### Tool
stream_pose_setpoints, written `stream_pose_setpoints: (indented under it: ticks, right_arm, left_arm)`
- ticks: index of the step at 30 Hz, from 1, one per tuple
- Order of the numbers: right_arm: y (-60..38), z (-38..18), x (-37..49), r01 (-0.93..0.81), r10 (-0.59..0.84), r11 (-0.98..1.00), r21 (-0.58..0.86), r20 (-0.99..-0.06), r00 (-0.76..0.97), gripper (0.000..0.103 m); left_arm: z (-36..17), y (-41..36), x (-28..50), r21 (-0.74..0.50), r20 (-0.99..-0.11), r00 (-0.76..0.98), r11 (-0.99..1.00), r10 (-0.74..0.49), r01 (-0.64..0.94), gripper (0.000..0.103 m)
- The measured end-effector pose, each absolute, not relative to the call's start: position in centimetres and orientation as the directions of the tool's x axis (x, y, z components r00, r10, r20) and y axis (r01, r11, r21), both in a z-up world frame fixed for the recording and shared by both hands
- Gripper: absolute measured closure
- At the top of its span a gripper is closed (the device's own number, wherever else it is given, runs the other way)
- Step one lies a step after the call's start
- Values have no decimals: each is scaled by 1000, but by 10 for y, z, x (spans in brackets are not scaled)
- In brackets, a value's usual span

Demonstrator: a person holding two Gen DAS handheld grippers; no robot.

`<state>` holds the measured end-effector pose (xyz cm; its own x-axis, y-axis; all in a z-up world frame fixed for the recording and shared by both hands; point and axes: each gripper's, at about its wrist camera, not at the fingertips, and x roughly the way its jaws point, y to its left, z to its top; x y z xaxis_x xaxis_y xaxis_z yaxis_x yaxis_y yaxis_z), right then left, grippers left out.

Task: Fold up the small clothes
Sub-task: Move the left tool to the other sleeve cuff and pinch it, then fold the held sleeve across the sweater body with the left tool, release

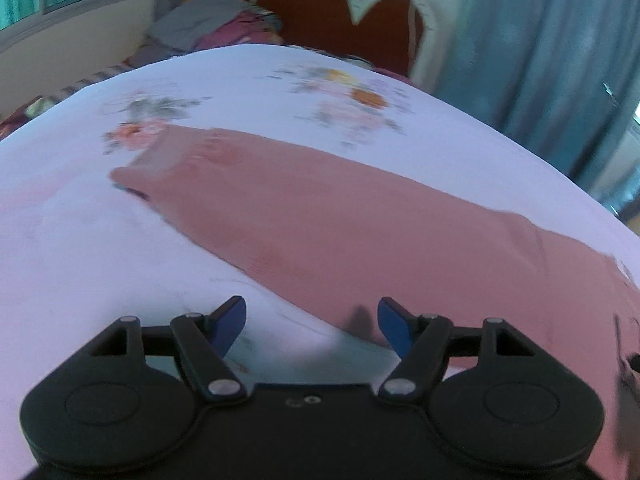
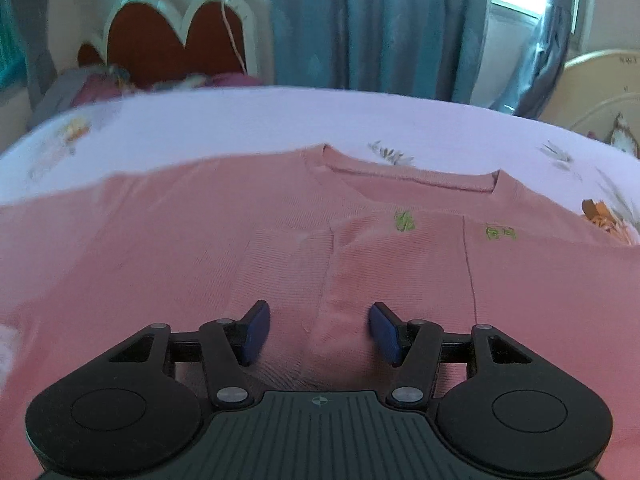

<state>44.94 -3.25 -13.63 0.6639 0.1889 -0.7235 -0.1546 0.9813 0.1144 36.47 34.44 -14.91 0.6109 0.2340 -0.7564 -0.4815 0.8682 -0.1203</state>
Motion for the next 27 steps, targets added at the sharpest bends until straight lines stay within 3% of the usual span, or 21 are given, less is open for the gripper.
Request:
stream_pose_setpoints:
  ticks: [12,13,18,20,27]
  right_arm:
    - [-29,-147,445,-160,185,981,105,-731,657,46]
    - [-29,-148,445,-159,184,982,104,-729,659,46]
    - [-26,-148,443,-159,185,982,104,-724,665,46]
    - [-27,-148,442,-160,185,982,104,-722,667,46]
    - [-28,-146,443,-168,193,980,108,-724,662,46]
  left_arm:
    - [-168,416,380,-211,-717,628,764,303,-610,36]
    - [-169,418,383,-218,-707,635,759,310,-613,38]
    - [-175,435,389,-245,-662,645,703,382,-668,88]
    - [-175,438,389,-258,-649,651,691,394,-675,97]
    - [-132,394,388,-246,-529,767,800,363,-548,99]
